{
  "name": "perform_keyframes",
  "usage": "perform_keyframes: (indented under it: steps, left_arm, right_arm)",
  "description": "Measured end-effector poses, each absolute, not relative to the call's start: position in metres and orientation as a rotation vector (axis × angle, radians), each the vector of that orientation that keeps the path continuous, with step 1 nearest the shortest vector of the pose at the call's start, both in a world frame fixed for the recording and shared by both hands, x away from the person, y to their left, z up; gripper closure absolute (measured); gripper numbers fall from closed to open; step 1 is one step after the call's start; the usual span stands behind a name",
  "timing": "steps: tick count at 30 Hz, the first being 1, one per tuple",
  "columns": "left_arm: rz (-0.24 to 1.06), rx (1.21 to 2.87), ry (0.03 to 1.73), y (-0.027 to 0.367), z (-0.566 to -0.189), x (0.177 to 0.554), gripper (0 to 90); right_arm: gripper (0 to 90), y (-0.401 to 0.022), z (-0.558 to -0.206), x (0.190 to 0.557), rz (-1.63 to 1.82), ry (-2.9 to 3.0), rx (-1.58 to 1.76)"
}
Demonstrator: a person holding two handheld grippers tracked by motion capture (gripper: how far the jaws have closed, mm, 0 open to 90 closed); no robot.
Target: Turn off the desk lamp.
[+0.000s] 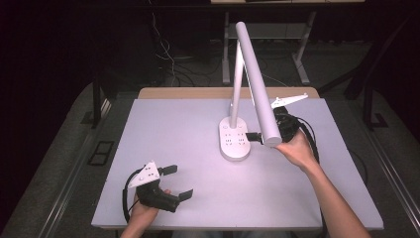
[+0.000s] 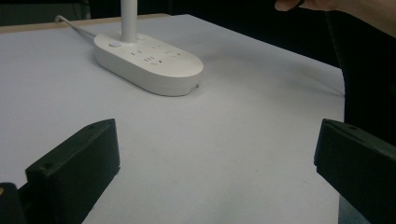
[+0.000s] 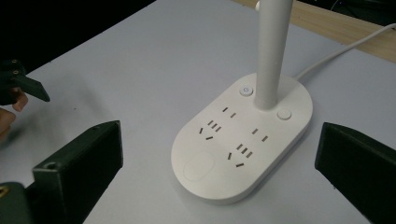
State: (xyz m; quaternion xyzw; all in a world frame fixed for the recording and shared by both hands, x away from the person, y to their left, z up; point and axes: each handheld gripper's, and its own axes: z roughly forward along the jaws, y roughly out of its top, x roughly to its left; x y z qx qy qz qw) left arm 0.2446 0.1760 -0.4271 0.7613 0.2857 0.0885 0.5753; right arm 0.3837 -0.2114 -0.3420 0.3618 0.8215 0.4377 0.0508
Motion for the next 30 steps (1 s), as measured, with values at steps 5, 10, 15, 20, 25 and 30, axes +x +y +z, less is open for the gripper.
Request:
perform_keyframes:
  steps: [5, 10, 15, 20, 25, 30]
  left_arm:
    - [0.209, 1.782, 0.670, 0.177, -0.427, 0.245, 0.0]
    - [0.210, 1.785, 0.667, 0.176, -0.427, 0.245, 0.0]
    - [0.204, 1.782, 0.662, 0.176, -0.427, 0.245, 0.0]
    - [0.203, 1.780, 0.661, 0.176, -0.426, 0.245, 0.0]
    - [0.204, 1.779, 0.661, 0.177, -0.426, 0.244, 0.0]
    - [0.204, 1.779, 0.660, 0.177, -0.426, 0.244, 0.0]
  right_arm:
    - [0.9, -0.209, -0.345, 0.394, 1.347, 2.495, 1.112]
    - [1.0, -0.207, -0.353, 0.407, 1.353, 2.488, 1.117]
    - [10.3, -0.207, -0.362, 0.422, 1.376, 2.462, 1.144]
    - [21.4, -0.208, -0.367, 0.434, 1.369, 2.458, 1.165]
    - [29.9, -0.210, -0.370, 0.443, 1.361, 2.466, 1.192]
    - [37.5, -0.211, -0.375, 0.450, 1.360, 2.457, 1.206]
